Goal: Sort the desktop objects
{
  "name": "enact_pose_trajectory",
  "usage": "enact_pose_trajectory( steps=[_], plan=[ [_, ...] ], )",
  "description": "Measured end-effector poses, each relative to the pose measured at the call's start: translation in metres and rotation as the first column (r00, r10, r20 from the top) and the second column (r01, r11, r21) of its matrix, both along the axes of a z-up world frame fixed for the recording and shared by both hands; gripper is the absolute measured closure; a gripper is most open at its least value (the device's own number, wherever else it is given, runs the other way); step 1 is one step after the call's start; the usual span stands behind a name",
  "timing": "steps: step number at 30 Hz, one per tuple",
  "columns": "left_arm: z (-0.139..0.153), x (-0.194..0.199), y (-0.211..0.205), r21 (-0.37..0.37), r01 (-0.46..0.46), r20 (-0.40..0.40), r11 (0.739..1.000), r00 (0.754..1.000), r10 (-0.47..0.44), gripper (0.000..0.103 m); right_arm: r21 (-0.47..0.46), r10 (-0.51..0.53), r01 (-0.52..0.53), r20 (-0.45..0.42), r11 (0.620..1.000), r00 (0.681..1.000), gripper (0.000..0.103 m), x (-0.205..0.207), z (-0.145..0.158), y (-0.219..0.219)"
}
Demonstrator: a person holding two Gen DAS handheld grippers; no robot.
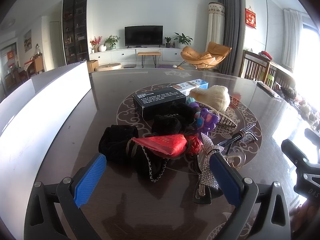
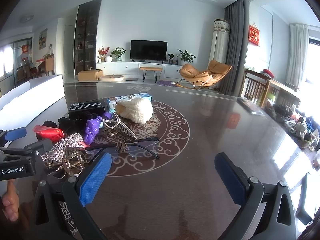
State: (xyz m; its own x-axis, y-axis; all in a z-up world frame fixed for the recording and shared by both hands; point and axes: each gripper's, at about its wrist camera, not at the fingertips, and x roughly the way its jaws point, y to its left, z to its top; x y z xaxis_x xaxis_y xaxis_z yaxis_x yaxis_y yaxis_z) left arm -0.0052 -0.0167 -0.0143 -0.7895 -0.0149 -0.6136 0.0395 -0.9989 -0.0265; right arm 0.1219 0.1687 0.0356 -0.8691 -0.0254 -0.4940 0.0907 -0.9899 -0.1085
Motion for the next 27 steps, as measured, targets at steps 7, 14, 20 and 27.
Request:
enact_pose_trajectory(
  steps=[7,14,20,27],
  plan=[
    [0.0001,0.0005,-0.0021,0.007,-0.004,0.003,1.000,1.000,0.004,0.000,0.001,0.001,-0.001,-0.001,1.000,1.000,0.000,0.0002,0.0002,0.0001],
    [0.0000,0.0002,-0.0027,0.007,-0.004,0.003,1.000,1.000,0.004,0.000,0.001,0.000,0.000,-0.001,1.000,1.000,0.000,0.0000,0.0000,-0.0001],
    [-0.0003,-0.0005,-0.0037,0.011,-0.007,0.005,1.000,1.000,0.006,0.000,0.000,0.000,0.000,-0.001,1.000,1.000,0.000,0.0000,0.0000,-0.0001],
    [-0.0008,-0.0012,-0.0049,0.017,-0.010,0.008,1.000,1.000,0.009,0.000,0.000,0.000,0.000,-0.001,1.000,1.000,0.000,0.0000,-0.0002,-0.0002]
  ],
)
